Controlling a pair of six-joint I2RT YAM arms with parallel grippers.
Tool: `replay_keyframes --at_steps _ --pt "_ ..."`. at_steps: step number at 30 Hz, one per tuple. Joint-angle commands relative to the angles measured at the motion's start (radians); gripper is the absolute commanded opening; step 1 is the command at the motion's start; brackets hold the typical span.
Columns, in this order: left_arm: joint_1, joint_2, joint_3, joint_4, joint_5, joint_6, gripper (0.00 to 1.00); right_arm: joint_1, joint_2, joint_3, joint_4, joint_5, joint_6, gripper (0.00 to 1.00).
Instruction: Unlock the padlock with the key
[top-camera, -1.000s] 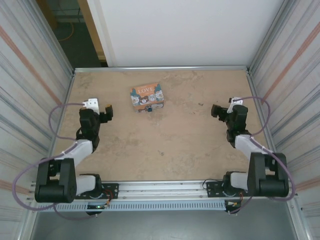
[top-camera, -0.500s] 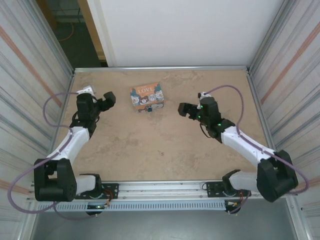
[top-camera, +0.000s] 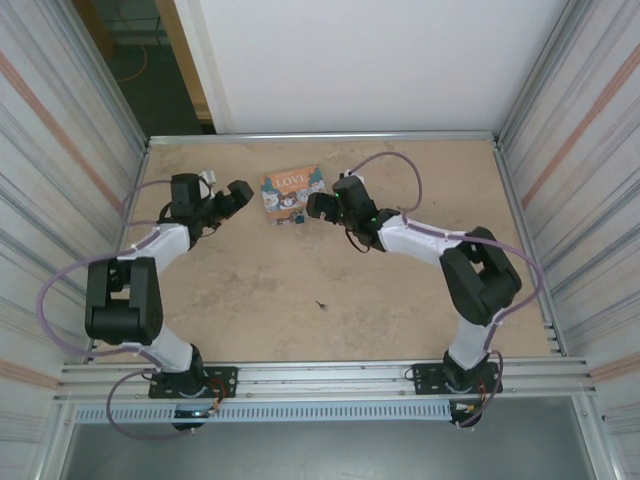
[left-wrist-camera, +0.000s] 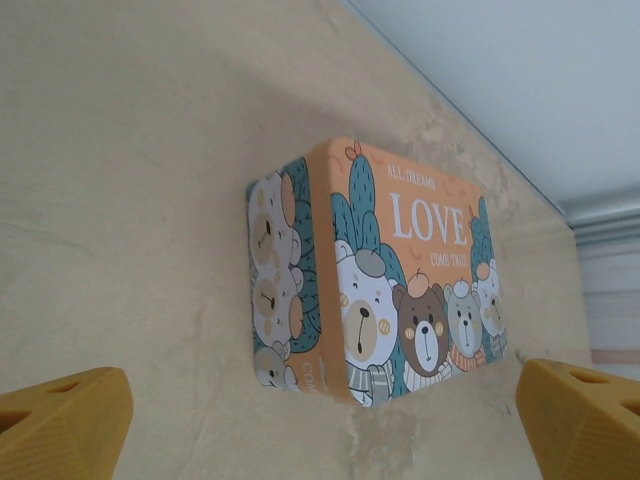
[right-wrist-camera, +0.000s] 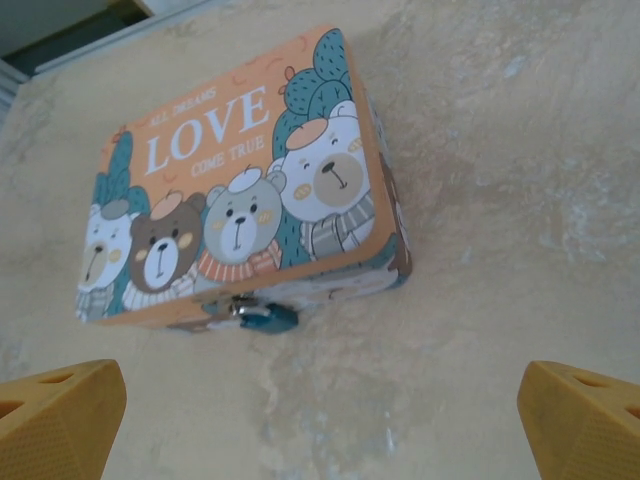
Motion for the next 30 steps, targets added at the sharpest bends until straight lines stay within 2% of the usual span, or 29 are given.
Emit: replay_keyframes --at_steps 1,8,16,24,30 --pt "-0.031 0.048 0.068 0.012 0.084 -0.012 0.99 -0.012 0.074 0.087 0.0 0.009 0.026 0.99" --pt "-0.084 0.161 0.17 -0.014 0.105 0.006 0.99 -0.046 0.212 0.211 -0.006 -0.05 0.022 0.99" --pt "-0.131 0.247 0.261 -0.061 0.108 0.015 0.99 -0.065 0.278 0.275 0.021 -0.147 -0.027 0.99" --pt "-0.163 0.284 0.304 -0.088 0.116 0.022 0.99 -0.072 0.307 0.314 0.036 -0.261 -0.065 0.99" --pt "-0.191 0.291 0.32 -0.102 0.126 0.03 0.99 -0.056 0.26 0.264 0.033 -0.299 -0.08 0.99"
